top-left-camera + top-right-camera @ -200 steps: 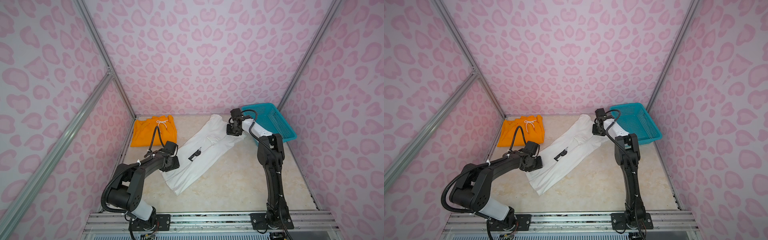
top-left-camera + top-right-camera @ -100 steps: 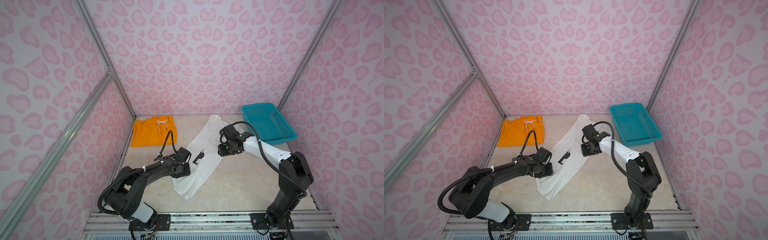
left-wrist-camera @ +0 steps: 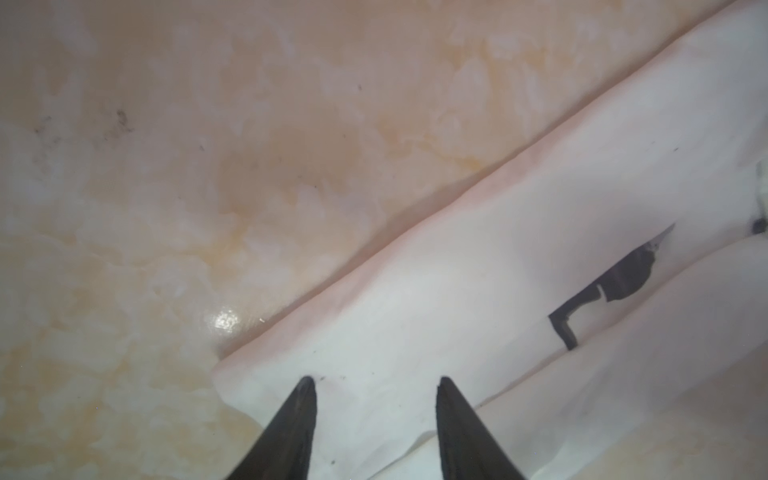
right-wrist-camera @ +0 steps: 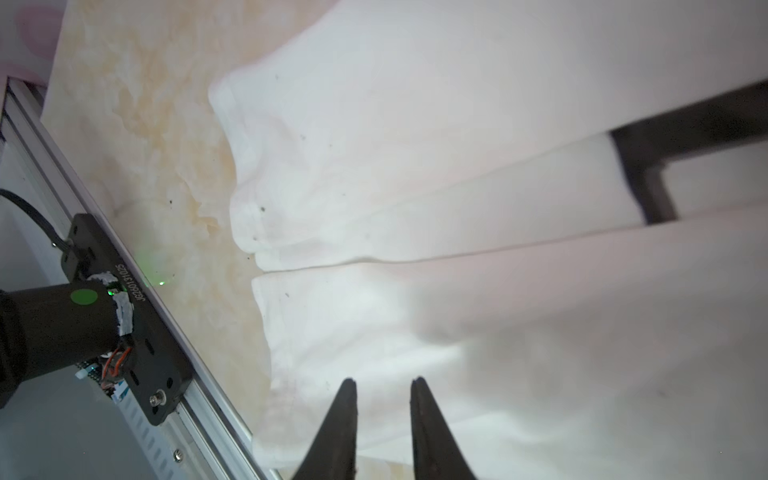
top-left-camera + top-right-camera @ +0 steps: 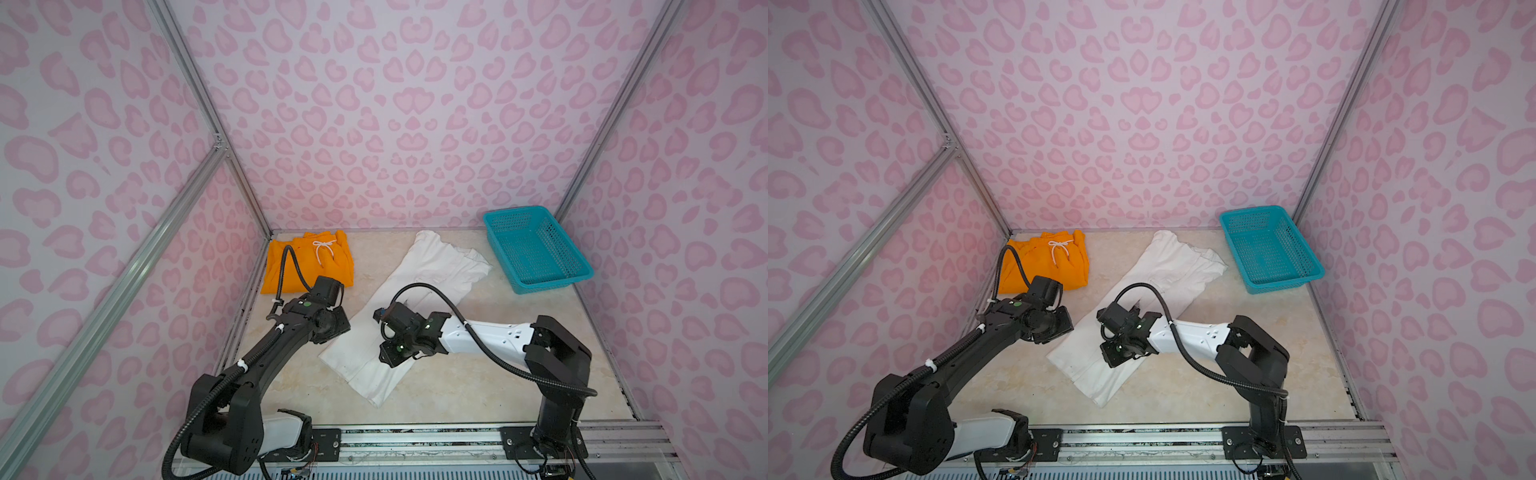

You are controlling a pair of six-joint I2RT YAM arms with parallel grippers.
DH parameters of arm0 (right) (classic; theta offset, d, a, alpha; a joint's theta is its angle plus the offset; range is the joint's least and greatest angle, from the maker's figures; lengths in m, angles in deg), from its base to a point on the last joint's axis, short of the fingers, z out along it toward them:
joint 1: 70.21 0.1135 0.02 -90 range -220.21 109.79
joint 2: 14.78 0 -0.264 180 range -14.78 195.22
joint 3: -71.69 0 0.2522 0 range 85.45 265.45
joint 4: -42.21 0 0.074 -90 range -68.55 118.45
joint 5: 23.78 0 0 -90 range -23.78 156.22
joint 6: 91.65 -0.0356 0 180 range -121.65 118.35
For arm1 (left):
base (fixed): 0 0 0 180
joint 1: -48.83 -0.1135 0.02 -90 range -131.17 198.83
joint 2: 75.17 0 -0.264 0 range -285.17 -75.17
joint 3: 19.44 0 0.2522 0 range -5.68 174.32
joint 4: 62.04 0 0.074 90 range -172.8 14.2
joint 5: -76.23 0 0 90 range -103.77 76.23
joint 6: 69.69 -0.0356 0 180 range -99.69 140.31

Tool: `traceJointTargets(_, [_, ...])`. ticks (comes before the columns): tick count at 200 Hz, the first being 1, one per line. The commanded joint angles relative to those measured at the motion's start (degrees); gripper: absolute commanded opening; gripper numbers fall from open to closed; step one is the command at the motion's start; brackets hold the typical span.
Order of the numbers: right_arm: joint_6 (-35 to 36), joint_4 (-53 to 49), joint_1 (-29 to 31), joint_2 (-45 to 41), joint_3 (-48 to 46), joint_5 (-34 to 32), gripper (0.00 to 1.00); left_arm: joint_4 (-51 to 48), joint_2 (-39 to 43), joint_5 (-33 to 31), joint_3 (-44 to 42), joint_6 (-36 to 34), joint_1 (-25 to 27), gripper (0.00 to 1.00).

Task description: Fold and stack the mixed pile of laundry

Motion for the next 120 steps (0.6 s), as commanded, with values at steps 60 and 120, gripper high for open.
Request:
traceJointTargets(60, [-2.15,-6.48,1.65,2.76,-7.95,-2.88,0.20,-7.08,4.00,1.86,4.21,-8.99,-8.70,0.50])
traceJointTargets(120, [-10.13,-6.17,-4.65,-14.80,-30.66,-4.10,0.20,-8.03,6.09,8.12,1.98,-15.16,-5.50,0.59])
